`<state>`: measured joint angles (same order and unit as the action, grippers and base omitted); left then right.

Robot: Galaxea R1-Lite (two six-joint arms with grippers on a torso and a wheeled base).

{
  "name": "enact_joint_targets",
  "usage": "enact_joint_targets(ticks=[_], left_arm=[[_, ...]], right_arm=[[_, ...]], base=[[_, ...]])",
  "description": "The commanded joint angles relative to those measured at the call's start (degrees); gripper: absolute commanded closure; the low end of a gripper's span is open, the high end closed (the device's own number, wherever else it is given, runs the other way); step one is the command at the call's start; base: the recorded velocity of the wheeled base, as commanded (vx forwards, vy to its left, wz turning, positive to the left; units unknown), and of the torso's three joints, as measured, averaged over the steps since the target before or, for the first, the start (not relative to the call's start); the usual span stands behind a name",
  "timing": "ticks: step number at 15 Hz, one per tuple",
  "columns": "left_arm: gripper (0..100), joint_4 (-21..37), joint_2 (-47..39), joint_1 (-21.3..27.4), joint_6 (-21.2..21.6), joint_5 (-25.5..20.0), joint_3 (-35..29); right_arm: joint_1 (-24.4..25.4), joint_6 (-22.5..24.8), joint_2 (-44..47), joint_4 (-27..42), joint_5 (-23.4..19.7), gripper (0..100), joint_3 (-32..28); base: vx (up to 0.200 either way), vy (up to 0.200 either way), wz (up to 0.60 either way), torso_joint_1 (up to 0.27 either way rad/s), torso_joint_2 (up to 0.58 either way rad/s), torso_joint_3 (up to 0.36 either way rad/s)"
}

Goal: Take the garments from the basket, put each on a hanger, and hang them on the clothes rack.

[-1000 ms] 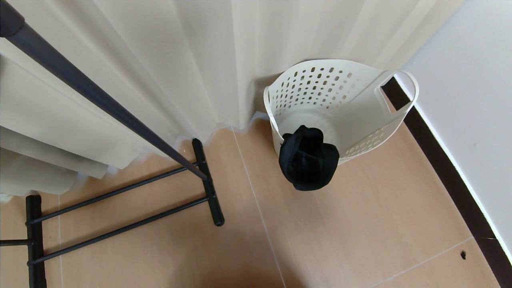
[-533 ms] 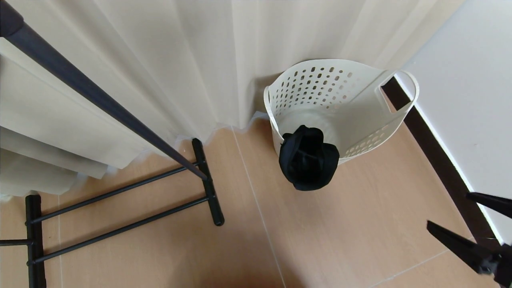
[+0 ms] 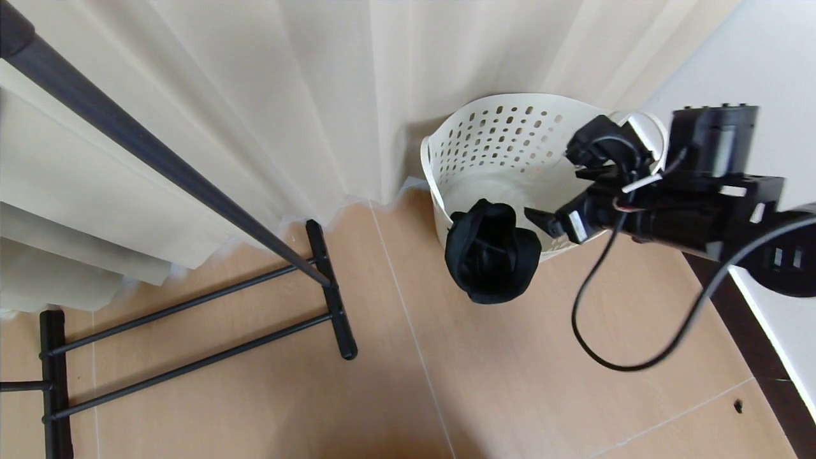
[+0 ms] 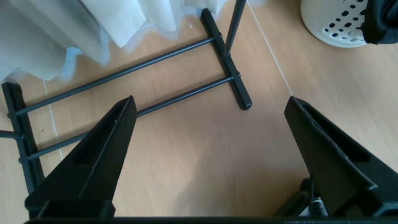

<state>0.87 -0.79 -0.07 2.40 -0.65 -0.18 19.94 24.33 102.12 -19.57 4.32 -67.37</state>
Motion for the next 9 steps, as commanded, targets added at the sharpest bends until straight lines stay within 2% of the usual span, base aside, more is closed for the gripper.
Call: enact_joint_targets(ticks=[1, 2, 5, 9], left_arm=[[0, 0.01, 0.09, -0.01, -0.03, 0.03, 0.01], [0, 0.01, 0.09, -0.01, -0.12, 0.03, 0.01], [0, 0.01, 0.09, -0.01, -0.03, 0.03, 0.01], [0, 0.01, 0.18, -0.01, -0.12, 0.03, 0.01]], right_arm=[[0.45, 2.83, 17.67, 4.98, 2.72, 0, -18.06], [0.45, 2.65, 20.40, 6.38, 3.33, 0, -21.32], [-0.17, 2.47, 24.09, 6.29, 3.77, 0, -24.74], [-2.01, 2.56, 24.27, 6.47, 3.77, 0, -25.01]], base=[[0.000, 0.000, 0.00, 0.000, 0.00, 0.000], [0.000, 0.000, 0.00, 0.000, 0.00, 0.000], [0.000, 0.000, 0.00, 0.000, 0.00, 0.000], [0.000, 0.000, 0.00, 0.000, 0.00, 0.000]])
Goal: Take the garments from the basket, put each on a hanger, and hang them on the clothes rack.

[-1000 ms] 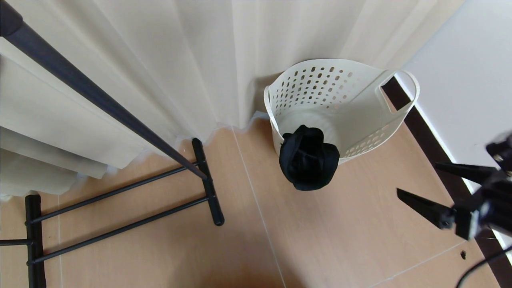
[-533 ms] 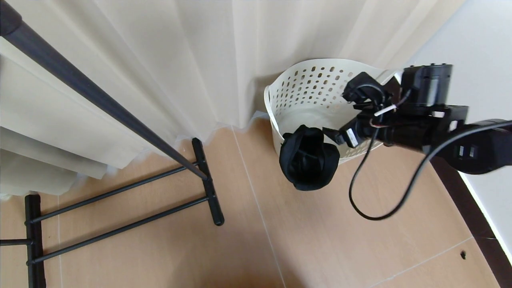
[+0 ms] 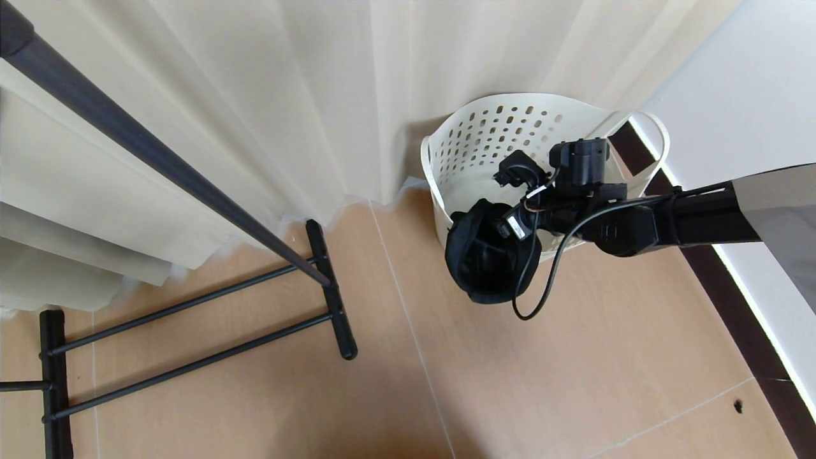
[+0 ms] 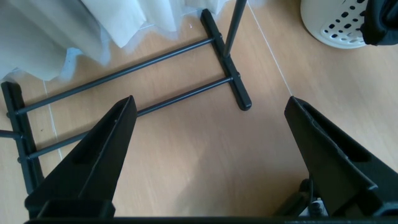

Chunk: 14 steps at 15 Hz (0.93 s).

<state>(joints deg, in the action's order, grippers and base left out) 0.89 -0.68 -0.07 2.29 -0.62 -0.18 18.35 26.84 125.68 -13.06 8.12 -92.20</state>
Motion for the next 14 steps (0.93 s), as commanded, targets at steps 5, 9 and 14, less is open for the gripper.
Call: enact_joint_targets(ticks=[5, 9, 14], left_arm=[[0, -0.01, 0.07, -0.01, -0.36, 0.18, 0.01], [0, -0.01, 0.07, -0.01, -0.89, 0.18, 0.01], [0, -0.01, 0.07, -0.01, -0.80, 0.27, 0.01]], right_arm=[[-0.68, -0.12, 2.20, -0.39, -0.03, 0, -0.88], [-0.68, -1.44, 2.55, -0.30, -0.12, 100, -2.20], [-0.68, -2.50, 2.81, -0.30, -0.30, 100, -2.37]], base=[[0.000, 0.000, 0.00, 0.000, 0.00, 0.000], [0.000, 0.000, 0.00, 0.000, 0.00, 0.000], [0.000, 0.000, 0.00, 0.000, 0.00, 0.000]])
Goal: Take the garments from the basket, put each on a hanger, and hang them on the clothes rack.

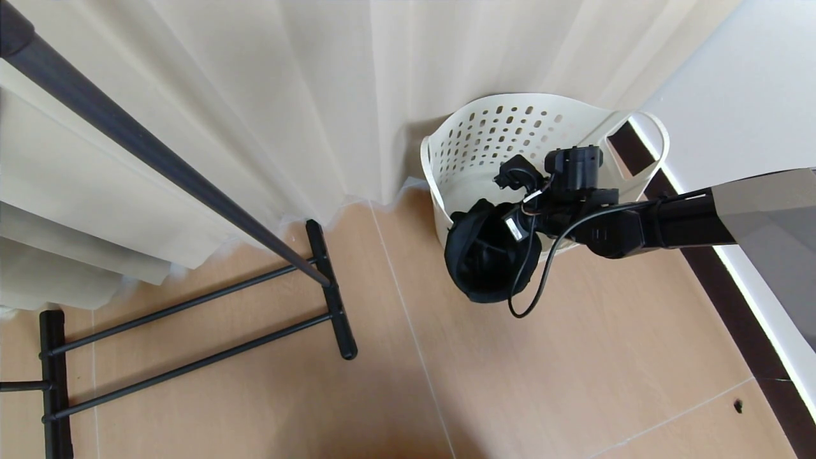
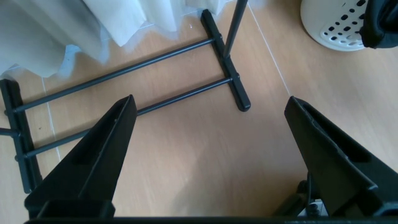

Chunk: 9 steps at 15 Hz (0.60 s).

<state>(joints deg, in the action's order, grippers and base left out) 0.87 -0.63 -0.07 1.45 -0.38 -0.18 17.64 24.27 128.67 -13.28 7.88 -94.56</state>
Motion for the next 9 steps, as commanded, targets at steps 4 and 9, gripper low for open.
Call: enact_joint_targets(ticks=[4, 9], left_arm=[[0, 0.01, 0.02, -0.01, 0.57, 0.47, 0.09], [0, 0.01, -0.07, -0.01, 0.66, 0.38, 0.09]], right_arm=[[2.14, -6.78, -6.15, -0.96, 0.04, 100, 5.88], [6.71, -8.36, -24.35, -16.87, -0.14, 100, 30.75]], base=[[0.000, 0.000, 0.00, 0.000, 0.00, 0.000], [0.000, 0.000, 0.00, 0.000, 0.00, 0.000]])
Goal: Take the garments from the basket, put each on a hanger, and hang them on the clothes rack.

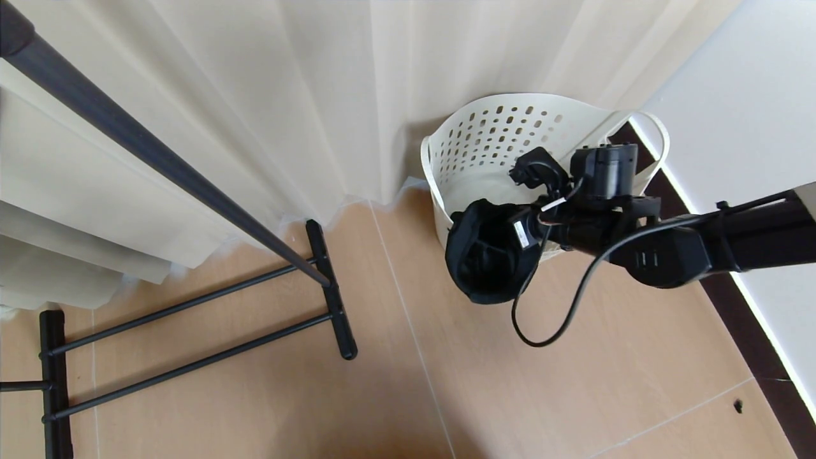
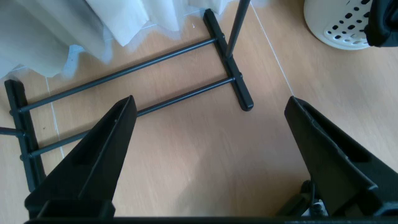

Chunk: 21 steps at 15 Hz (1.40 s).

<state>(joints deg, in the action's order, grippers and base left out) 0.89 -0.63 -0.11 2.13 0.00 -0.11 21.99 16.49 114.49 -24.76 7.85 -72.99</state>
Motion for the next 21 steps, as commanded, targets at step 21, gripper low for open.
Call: enact_joint_targets(ticks=[21], left_arm=[[0, 0.08, 0.02, 0.11, -0.90, -1.67, -0.15]], right_arm=[[13.08, -0.76, -35.22, -25.69, -3.81, 100, 39.59]], base=[[0.000, 0.000, 0.00, 0.000, 0.00, 0.005]])
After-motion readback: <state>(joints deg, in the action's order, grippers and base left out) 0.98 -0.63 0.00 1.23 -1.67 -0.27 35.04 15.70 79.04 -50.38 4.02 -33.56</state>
